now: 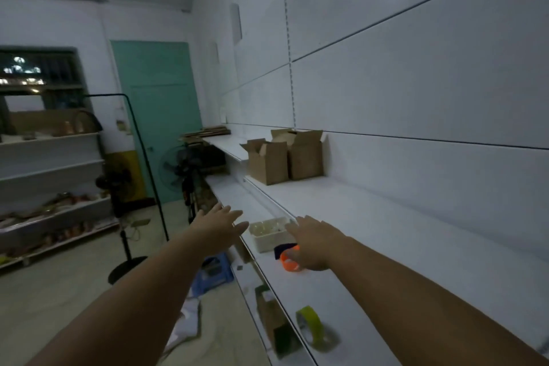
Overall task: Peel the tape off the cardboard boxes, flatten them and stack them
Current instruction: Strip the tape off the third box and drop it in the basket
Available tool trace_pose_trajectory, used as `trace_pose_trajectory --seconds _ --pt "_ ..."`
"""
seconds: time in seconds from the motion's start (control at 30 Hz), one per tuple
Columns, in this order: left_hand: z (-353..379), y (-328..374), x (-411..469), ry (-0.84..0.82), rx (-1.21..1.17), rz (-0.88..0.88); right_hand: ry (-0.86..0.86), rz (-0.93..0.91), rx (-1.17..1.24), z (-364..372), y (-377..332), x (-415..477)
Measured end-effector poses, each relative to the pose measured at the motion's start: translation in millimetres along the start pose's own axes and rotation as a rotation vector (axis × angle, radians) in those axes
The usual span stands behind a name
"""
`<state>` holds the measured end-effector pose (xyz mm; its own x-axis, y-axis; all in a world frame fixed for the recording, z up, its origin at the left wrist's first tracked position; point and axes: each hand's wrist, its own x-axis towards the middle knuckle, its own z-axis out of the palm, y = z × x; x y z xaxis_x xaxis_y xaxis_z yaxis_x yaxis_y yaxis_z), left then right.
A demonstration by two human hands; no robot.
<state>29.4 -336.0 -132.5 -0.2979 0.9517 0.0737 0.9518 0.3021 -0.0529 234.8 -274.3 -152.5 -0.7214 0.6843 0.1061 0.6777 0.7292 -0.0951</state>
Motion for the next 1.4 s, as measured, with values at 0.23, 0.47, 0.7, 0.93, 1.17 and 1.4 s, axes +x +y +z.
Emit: trace_pose_trajectory --seconds 0.23,0.47,0.7,0.93,1.17,1.4 --pt "2.5 -45.0 87.7 0.025 -0.012 0.011 -0.027 -0.052 -0.037 12.9 4.5 96.7" --pt "9.9 -105.4 176.3 0.078 -0.155 0.081 -0.071 0.057 -0.153 12.5 19.6 196.4" --pt "3.3 -167.5 283.7 0.133 -0.107 0.181 -0.079 0.186 -0.132 19.9 17.0 282.4" --pt "31.5 -186.9 371.9 0.072 -0.044 0.253 0.04 0.343 -0.078 23.9 35.9 353.7" --pt "41.4 -175.7 451.2 -0.063 -0.395 0.193 0.308 0.484 0.046 33.6 70.9 414.6" --pt "78.8 -170.6 507.5 -0.135 -0.771 0.153 0.402 0.414 0.598 53.7 92.6 432.5"
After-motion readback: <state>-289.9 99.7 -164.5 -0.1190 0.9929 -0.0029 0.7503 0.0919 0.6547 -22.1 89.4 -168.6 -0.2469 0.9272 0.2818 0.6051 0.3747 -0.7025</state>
